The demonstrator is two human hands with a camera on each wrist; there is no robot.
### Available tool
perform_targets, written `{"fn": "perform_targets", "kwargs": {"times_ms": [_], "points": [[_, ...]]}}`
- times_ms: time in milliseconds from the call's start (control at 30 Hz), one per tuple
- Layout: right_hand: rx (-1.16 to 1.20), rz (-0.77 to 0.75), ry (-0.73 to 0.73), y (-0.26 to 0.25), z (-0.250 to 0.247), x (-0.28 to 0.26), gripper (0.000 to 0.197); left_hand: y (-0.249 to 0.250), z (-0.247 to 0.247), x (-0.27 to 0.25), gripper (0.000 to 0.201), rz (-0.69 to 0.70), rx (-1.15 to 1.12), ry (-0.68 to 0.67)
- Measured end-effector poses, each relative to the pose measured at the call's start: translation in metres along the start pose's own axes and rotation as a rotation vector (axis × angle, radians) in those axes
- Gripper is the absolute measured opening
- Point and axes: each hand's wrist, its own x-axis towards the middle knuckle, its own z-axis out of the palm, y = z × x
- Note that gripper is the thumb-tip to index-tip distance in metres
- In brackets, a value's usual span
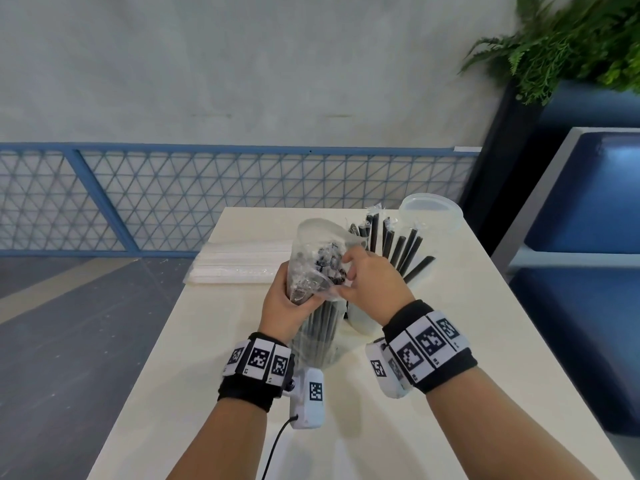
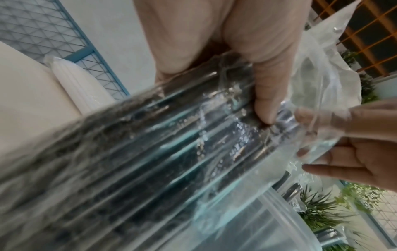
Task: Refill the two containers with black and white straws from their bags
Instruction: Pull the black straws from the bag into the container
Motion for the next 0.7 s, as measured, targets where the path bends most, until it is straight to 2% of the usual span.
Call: {"fn": "perform_targets", "kwargs": {"times_ms": [167, 233, 367, 433, 533, 600, 700], "points": [[0.158, -0.039, -0.007, 0.004, 0.009, 0.005, 0.081, -0.001, -0.007, 0.003, 0.052, -0.040, -0.010, -0.071], [0.248, -0.113, 0.006, 0.005, 0.011, 0.006, 0.085, -0.004, -0.011, 0.004, 0.049, -0.074, -0.021, -0.090], [0.346, -0.250, 0.079, 0.012, 0.019, 0.008, 0.071, -0.009, -0.018, 0.004, 0.064, -0.128, -0.070, -0.103], [0.364, -0.277, 0.094, 0.015, 0.022, 0.009, 0.066, -0.010, -0.019, 0.004, 0.059, -0.130, -0.063, -0.100], [0.306, -0.310, 0.040, 0.012, 0.021, 0.008, 0.072, -0.010, -0.019, 0.007, 0.052, -0.105, -0.025, -0.087], [0.272, -0.302, -0.036, 0.011, 0.018, 0.009, 0.074, -0.010, -0.020, 0.008, 0.050, -0.094, 0.015, -0.101], [0.388, -0.242, -0.024, 0.017, 0.015, 0.014, 0.059, -0.012, -0.017, 0.008, 0.053, -0.089, 0.028, -0.111]]}}
